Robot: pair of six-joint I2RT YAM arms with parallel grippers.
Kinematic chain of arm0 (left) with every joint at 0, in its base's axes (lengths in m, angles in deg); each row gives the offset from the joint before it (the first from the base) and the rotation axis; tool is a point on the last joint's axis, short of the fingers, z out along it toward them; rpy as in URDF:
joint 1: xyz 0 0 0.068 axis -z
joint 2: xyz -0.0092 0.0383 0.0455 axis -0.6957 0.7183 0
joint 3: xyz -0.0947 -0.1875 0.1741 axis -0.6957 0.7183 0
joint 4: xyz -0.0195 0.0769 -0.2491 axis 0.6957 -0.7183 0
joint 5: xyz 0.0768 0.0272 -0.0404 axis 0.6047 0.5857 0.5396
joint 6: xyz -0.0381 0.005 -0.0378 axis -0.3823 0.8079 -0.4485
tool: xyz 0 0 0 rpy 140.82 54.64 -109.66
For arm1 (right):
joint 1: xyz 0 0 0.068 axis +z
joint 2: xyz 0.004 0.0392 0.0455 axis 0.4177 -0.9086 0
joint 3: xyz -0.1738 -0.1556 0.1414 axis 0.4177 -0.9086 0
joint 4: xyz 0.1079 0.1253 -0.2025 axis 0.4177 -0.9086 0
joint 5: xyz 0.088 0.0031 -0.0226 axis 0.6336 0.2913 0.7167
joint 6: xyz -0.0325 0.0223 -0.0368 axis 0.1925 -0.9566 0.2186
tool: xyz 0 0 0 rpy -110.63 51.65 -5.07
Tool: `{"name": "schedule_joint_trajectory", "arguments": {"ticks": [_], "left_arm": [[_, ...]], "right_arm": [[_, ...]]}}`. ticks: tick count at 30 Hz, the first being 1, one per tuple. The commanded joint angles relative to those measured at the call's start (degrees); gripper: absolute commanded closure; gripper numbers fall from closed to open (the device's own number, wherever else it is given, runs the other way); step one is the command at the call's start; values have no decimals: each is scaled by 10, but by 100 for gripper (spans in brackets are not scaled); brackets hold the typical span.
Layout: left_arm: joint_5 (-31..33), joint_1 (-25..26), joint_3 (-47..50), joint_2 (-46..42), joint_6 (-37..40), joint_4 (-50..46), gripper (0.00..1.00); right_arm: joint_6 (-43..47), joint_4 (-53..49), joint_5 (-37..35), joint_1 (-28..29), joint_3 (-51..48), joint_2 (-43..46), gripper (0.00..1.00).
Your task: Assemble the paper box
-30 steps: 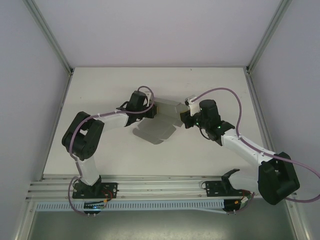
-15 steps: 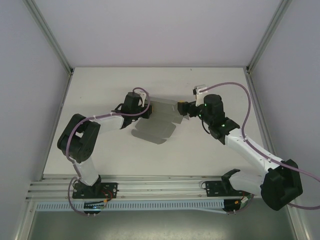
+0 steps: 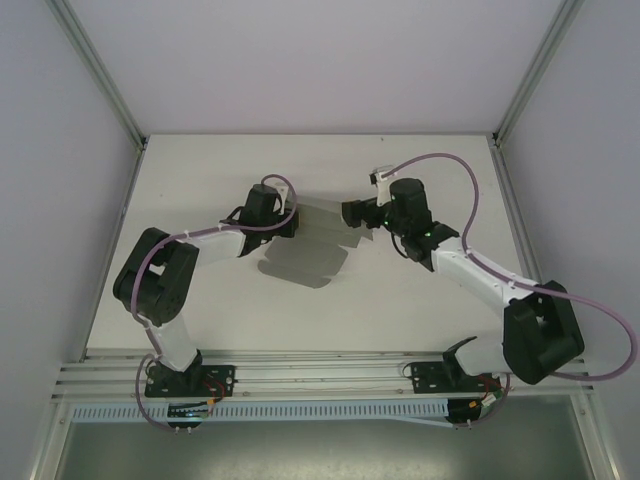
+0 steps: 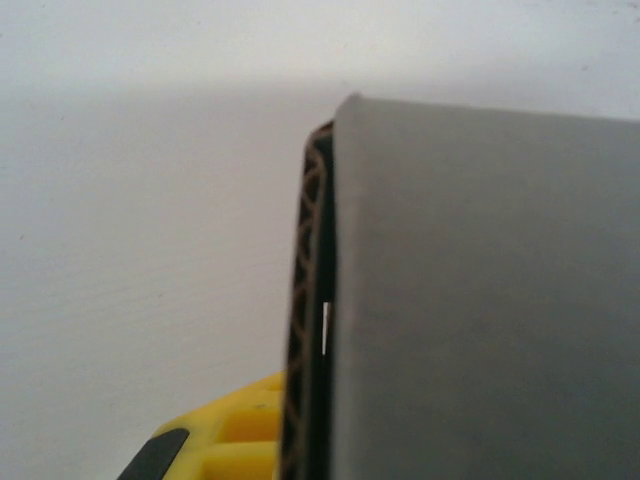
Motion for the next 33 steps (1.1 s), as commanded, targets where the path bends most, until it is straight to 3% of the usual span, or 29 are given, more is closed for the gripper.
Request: {"name": "schedule_joint_trajectory", "arguments": {"ticks": [1, 15, 23, 27, 33], "left_arm": [[-55, 11, -20, -11, -10, 36, 100], [-80, 11, -22, -24, -38, 57, 100], [-92, 11, -26, -12, -46, 53, 100], [-90, 11, -24, -11, -48, 53, 100], [-69, 11, -22, -12, -46, 43, 100]], "right_arm": [[18, 28, -19, 22, -7, -33, 1], [-17, 113, -84, 53, -26, -83, 1], [-54, 300, -145, 63, -91, -66, 1], [-43, 300, -148, 62, -107, -34, 1], [-25, 215, -166, 60, -129, 58, 1]]}}
